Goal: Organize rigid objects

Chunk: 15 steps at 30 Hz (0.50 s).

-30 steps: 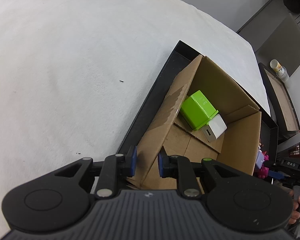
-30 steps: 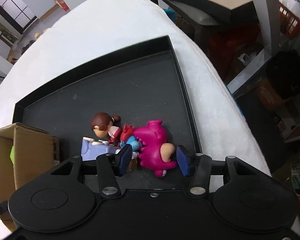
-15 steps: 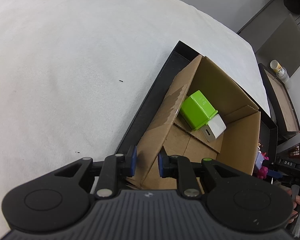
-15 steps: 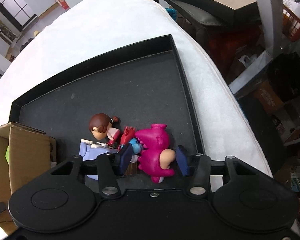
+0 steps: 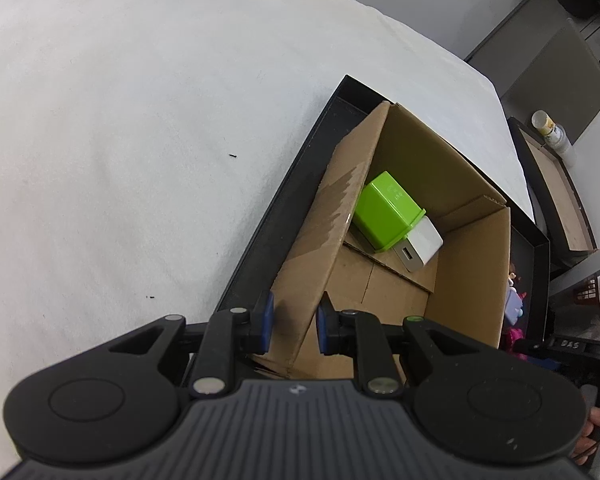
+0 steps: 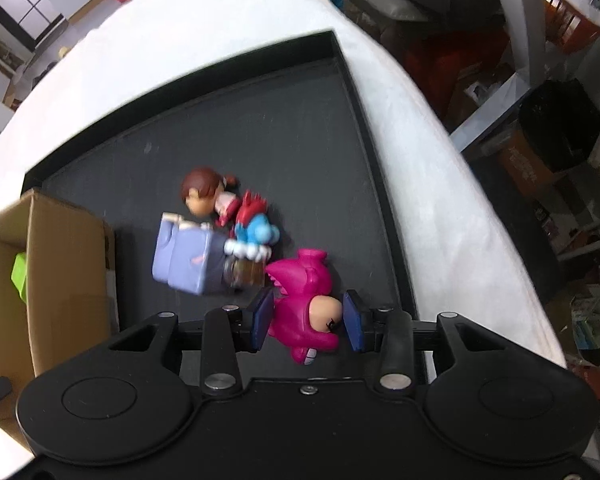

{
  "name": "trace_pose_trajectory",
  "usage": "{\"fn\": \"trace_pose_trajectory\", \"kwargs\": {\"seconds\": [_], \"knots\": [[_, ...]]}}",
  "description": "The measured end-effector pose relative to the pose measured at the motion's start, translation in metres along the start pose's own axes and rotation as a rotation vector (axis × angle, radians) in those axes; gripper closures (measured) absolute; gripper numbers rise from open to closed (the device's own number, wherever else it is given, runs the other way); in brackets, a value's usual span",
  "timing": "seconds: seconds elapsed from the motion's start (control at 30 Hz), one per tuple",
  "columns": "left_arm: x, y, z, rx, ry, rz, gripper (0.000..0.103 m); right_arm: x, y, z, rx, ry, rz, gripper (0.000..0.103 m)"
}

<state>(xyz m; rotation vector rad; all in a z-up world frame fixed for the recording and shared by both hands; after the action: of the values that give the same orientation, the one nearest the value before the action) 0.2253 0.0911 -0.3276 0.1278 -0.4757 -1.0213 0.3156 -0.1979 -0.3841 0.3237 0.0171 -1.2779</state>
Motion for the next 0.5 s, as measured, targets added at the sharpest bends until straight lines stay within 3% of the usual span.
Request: {"fn": "trace_pose_trajectory", "kwargs": {"seconds": [0.33,0.5], "knots": [[0.0,0.0,0.0,-0.004,-0.005,0.007,0.084,-0.002,-0.006,-0.018,-0.045,-0.053,-0.007,0.052],[0.003,0.001,0.0,0.002,0.011,0.006,0.084,-0.009,-0.009,-0.02,-0.04,-0.069,0.047,0.065]]}}
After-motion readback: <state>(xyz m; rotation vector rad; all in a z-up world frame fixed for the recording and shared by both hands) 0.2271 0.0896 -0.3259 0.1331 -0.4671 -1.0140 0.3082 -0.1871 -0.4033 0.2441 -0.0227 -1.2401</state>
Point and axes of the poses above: each gripper's, at about its wrist camera, not at the fingertips, and z roughly against the way its jaws point, x to its right, y to its top, the point moved 10 cm from there along -z, roughly the way its jaws point
